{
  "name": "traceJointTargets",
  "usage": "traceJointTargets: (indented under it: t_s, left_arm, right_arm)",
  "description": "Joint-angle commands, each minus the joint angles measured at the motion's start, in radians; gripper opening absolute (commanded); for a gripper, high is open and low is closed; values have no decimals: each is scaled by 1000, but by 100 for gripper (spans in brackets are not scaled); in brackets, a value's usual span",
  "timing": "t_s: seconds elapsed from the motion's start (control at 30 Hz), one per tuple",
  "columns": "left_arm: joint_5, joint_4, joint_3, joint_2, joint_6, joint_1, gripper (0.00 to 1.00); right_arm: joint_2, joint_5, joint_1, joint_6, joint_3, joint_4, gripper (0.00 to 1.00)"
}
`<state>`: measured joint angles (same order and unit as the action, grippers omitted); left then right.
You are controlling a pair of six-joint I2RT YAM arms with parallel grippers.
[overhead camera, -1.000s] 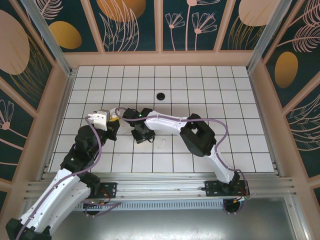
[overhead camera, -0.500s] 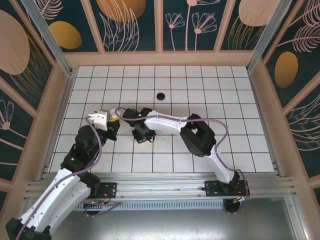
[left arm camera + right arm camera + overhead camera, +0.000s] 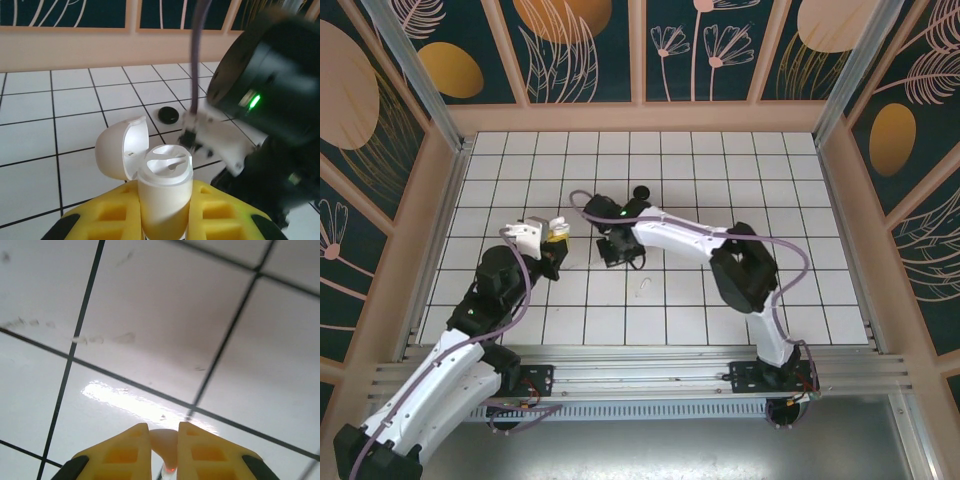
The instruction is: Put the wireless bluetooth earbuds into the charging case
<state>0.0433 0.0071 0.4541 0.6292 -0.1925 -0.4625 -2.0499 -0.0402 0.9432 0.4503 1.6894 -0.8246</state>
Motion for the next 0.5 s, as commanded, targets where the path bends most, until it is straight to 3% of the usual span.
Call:
traceJointTargets:
  t_s: [0.0,0.47]
  left_arm:
    - [72,66,-3,32,-12,6,0]
    - [277,230,117,346,-64,3,0]
  right_arm:
    - [135,-62,-29,-15,-59,61,11]
    - [619,-144,-139,-84,-361,325,10]
